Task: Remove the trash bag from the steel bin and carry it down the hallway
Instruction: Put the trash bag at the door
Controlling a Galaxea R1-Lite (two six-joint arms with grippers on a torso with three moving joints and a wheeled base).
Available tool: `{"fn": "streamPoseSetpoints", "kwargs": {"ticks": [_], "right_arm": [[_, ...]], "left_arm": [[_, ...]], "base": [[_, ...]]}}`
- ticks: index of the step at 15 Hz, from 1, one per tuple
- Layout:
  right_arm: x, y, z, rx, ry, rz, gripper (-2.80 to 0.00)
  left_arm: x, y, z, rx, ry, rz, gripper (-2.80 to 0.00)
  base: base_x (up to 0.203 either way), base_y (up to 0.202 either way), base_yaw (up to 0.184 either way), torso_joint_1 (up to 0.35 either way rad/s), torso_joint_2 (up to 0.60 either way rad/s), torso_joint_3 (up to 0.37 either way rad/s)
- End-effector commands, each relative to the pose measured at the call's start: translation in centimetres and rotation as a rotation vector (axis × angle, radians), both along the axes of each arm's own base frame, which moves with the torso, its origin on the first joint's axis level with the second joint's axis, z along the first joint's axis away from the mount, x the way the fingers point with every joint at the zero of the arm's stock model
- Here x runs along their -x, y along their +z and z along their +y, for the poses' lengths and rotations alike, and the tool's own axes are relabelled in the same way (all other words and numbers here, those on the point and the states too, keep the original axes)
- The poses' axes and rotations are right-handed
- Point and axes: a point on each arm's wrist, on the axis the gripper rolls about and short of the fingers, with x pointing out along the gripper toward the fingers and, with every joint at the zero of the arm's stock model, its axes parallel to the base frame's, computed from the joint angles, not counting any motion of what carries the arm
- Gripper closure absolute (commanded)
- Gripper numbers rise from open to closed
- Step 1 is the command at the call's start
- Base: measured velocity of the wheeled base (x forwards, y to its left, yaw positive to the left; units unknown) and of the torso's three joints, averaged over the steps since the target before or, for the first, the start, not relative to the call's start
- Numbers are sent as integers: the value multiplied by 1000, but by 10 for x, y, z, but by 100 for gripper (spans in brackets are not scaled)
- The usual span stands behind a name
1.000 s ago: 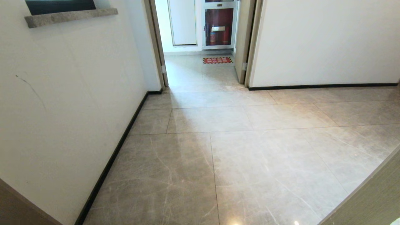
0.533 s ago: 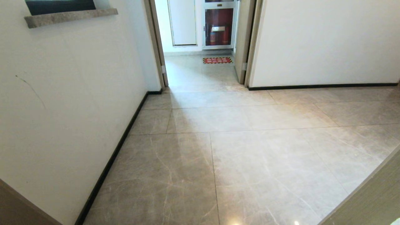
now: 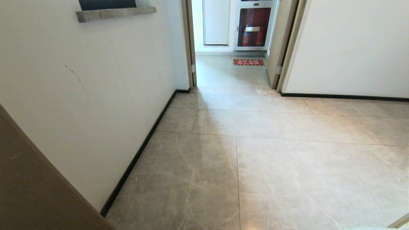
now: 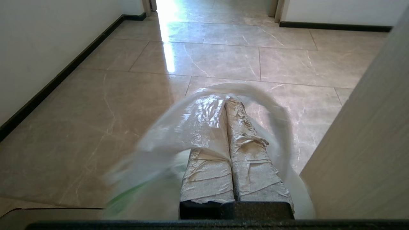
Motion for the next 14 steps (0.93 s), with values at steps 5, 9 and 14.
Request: {"fn": "streamPoseSetpoints", "kwargs": {"ticks": [5, 9, 14], "right_arm": [[0, 0, 0, 0, 0, -1, 0], [0, 0, 0, 0, 0, 1, 0], [0, 0, 0, 0, 0, 1, 0]], "left_arm": [[0, 0, 0, 1, 0, 0, 0], [0, 0, 0, 1, 0, 0, 0], [0, 0, 0, 1, 0, 0, 0]], "base": [[18, 0, -1, 0, 0, 2], [190, 0, 0, 1, 3, 2], [192, 0, 2, 2, 4, 1]]}}
